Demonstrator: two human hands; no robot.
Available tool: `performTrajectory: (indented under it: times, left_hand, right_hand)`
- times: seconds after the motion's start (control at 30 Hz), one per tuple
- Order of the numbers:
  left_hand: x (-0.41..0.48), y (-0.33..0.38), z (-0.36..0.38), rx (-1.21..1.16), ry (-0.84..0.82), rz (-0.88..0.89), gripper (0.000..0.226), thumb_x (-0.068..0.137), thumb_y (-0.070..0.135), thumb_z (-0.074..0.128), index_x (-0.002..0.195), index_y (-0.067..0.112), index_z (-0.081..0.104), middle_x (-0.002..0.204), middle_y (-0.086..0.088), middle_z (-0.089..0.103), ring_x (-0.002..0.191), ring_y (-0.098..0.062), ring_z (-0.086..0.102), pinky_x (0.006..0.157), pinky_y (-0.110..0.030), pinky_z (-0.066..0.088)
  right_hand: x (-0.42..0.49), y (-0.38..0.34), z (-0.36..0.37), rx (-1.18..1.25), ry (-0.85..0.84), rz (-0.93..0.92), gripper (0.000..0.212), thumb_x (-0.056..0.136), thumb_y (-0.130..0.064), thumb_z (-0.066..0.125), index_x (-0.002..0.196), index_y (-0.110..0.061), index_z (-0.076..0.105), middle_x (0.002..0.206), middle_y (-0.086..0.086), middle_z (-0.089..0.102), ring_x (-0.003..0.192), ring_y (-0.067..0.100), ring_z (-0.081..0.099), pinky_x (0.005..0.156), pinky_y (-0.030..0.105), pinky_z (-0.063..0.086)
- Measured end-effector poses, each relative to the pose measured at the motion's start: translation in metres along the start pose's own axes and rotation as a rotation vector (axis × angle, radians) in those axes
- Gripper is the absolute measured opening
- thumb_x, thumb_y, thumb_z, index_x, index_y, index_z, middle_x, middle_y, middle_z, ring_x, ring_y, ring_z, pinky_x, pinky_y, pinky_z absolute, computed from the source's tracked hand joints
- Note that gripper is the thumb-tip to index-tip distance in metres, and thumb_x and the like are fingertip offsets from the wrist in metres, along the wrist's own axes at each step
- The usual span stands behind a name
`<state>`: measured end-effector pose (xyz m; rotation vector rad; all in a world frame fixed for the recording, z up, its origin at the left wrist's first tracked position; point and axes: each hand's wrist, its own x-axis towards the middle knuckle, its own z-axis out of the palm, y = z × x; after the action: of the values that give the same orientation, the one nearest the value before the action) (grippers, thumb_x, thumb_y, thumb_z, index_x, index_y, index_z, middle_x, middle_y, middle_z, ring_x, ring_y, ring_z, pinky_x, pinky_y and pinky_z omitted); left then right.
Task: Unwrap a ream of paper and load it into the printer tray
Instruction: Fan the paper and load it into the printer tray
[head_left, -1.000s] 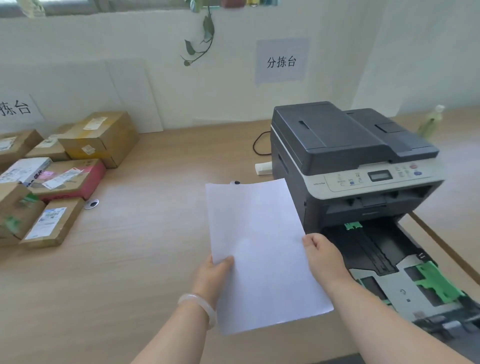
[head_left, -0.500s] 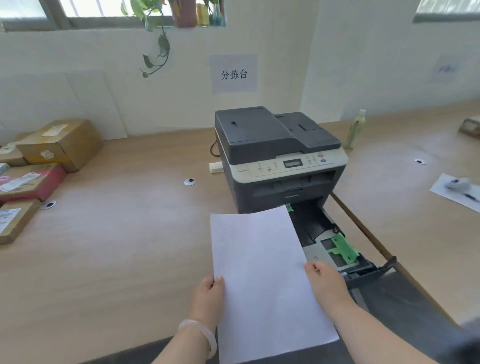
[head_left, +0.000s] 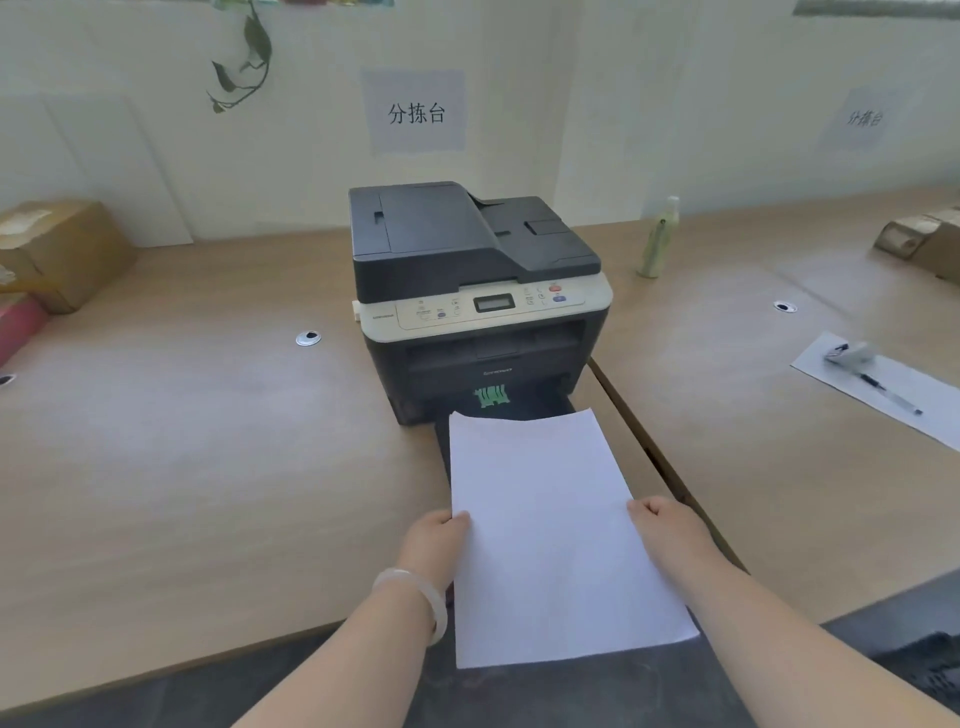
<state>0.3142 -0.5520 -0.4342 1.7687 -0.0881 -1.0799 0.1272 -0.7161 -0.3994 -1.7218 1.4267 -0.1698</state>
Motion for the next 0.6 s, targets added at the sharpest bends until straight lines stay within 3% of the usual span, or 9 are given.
performTrajectory:
  times: [0.17, 0.3, 0.43, 0.6]
  left_hand:
    - [0.049, 0.017, 0.012, -0.040, 0.010, -0.059, 0.014, 0.082, 0.032, 0.052, 0.072, 0.022, 0.054, 0.082, -0.009, 0.054, 0.076, -0.023, 0.052, 0.075, -0.037, 0.047]
    - [0.096, 0.025, 0.018, -0.073, 0.006, -0.117, 0.018, 0.087, 0.027, 0.054, 0.075, 0.018, 0.062, 0.083, -0.011, 0.061, 0.079, -0.028, 0.059, 0.085, -0.047, 0.053]
    - [0.130, 0.031, 0.023, -0.069, 0.032, -0.162, 0.016, 0.083, 0.022, 0.054, 0.070, 0.016, 0.061, 0.082, -0.012, 0.059, 0.075, -0.027, 0.055, 0.074, -0.036, 0.047]
    - [0.159, 0.039, 0.030, -0.054, 0.076, -0.218, 0.017, 0.088, 0.020, 0.053, 0.081, 0.011, 0.065, 0.086, -0.013, 0.064, 0.079, -0.031, 0.060, 0.079, -0.038, 0.053]
  right_hand:
    - [0.062, -0.016, 0.005, -0.040, -0.017, 0.054, 0.026, 0.094, -0.030, 0.044, 0.074, -0.017, 0.056, 0.070, 0.003, 0.051, 0.063, 0.019, 0.043, 0.059, 0.027, 0.033]
    - [0.109, -0.031, 0.013, 0.022, -0.029, 0.121, 0.020, 0.090, -0.031, 0.050, 0.090, -0.016, 0.064, 0.081, 0.005, 0.062, 0.068, 0.020, 0.051, 0.060, 0.025, 0.038]
    - [0.147, -0.036, 0.025, 0.087, -0.036, 0.188, 0.016, 0.086, -0.029, 0.056, 0.092, -0.016, 0.063, 0.083, 0.009, 0.067, 0.072, 0.024, 0.061, 0.063, 0.028, 0.047]
    - [0.182, -0.038, 0.036, 0.065, -0.051, 0.183, 0.016, 0.086, -0.026, 0.058, 0.099, -0.021, 0.065, 0.089, 0.005, 0.068, 0.084, 0.025, 0.064, 0.077, 0.037, 0.056]
